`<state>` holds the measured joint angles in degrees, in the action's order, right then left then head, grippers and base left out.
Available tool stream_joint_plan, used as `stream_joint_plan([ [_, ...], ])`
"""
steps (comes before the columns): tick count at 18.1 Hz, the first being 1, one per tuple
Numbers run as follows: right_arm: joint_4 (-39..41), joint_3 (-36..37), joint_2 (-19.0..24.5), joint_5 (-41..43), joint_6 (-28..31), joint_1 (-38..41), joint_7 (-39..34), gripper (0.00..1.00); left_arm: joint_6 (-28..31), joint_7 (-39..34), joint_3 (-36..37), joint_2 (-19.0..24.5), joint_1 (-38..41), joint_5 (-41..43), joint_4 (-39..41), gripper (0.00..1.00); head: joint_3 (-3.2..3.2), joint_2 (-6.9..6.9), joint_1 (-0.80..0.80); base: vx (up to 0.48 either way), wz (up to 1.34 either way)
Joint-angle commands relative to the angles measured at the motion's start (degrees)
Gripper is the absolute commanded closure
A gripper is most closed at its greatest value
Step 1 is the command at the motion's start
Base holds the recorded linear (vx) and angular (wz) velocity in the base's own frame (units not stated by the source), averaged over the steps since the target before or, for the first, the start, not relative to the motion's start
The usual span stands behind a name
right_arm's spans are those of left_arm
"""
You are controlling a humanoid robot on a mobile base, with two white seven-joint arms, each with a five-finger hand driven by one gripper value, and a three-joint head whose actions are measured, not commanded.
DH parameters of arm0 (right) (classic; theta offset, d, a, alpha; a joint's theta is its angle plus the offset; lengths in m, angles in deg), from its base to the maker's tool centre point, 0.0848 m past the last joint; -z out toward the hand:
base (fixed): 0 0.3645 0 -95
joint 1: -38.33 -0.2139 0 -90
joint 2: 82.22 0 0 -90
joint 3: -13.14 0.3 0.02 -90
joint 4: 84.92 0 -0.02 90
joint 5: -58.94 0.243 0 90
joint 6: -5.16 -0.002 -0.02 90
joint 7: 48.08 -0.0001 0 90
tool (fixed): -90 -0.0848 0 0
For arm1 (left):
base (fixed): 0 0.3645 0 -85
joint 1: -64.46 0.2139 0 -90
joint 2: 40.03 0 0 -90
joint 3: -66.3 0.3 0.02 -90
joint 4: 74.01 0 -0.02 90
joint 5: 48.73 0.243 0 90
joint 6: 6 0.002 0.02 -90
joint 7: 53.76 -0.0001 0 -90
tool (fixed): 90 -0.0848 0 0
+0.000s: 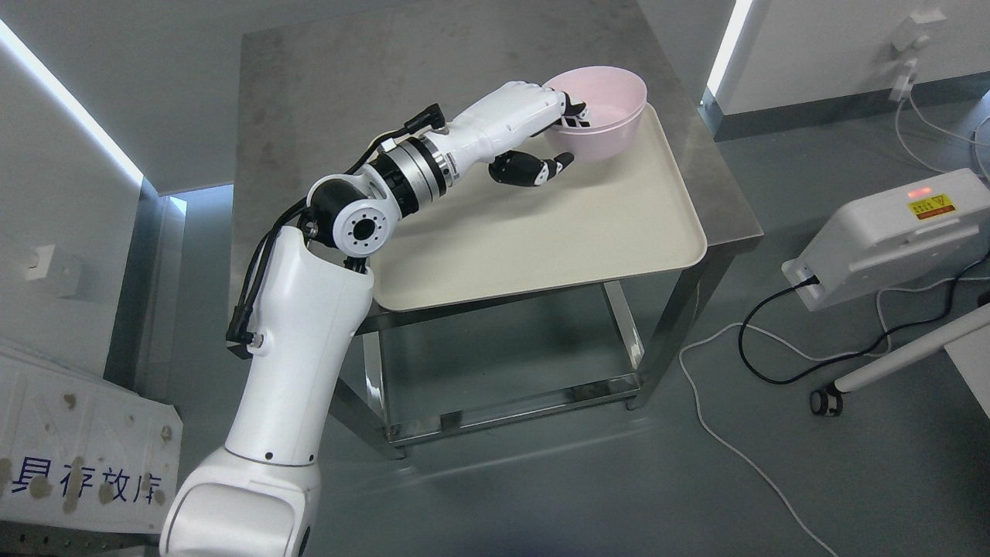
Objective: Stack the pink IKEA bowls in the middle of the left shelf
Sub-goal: 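Lift the stacked pink bowls off the tray with the left hand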
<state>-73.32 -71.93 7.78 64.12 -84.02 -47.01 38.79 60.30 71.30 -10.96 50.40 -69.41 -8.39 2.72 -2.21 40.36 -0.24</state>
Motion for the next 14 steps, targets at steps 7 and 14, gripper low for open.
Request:
stream_joint_plan([
  [7, 0.0, 0.0, -1.0, 0.0, 0.1, 0.0, -0.4, 0.0, -8.5, 3.6, -17.0, 0.6, 14.3, -11.4, 18.8, 0.95, 0.0, 0.0, 0.0, 0.001, -0.01],
  [14, 0.0, 0.0, -1.0, 0.0, 0.1, 0.0, -0.3, 0.0, -10.0, 3.4, -19.7, 0.6, 15.5, -11.9, 19.4, 0.95, 0.0, 0.0, 0.0, -0.011, 0.01],
])
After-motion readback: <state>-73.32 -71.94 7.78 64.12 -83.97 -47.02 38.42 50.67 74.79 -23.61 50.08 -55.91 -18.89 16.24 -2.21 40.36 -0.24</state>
